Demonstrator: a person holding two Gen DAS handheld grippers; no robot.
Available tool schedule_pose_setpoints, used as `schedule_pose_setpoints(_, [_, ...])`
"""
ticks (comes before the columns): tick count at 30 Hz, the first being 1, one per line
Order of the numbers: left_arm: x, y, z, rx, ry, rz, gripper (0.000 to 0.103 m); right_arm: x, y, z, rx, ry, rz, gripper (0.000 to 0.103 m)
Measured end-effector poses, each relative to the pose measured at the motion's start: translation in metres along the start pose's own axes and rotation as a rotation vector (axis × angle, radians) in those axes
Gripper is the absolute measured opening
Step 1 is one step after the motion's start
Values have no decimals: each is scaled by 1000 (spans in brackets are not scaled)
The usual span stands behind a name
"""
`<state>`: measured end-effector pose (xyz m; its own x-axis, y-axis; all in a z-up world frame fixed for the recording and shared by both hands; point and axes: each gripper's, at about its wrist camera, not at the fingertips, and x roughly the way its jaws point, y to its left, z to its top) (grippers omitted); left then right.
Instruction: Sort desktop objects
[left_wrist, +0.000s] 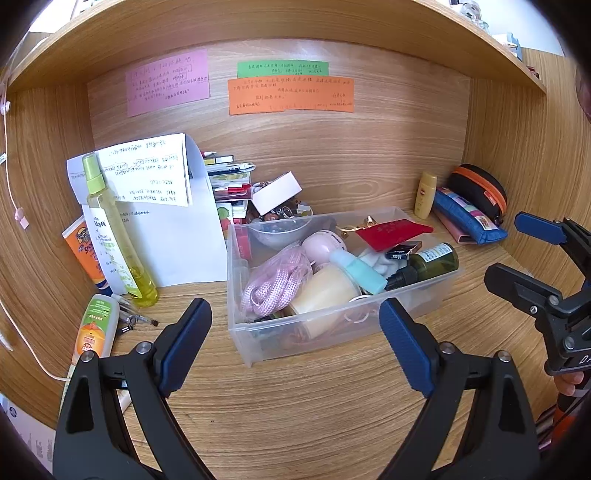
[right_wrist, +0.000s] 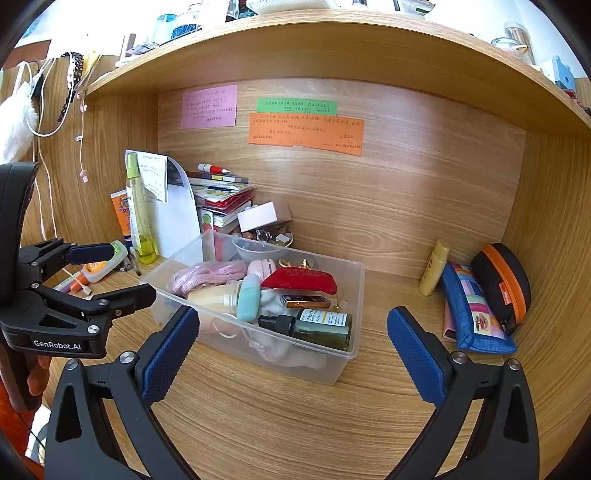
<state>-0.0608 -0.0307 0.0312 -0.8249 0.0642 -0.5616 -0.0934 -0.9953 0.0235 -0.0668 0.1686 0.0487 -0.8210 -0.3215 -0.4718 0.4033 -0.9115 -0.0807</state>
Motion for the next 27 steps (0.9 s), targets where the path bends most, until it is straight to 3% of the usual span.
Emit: schedule_pose_setpoints(27, [-10, -8, -5, -1, -26, -24, 93, 12, -15, -5, 98, 52, 90, 102])
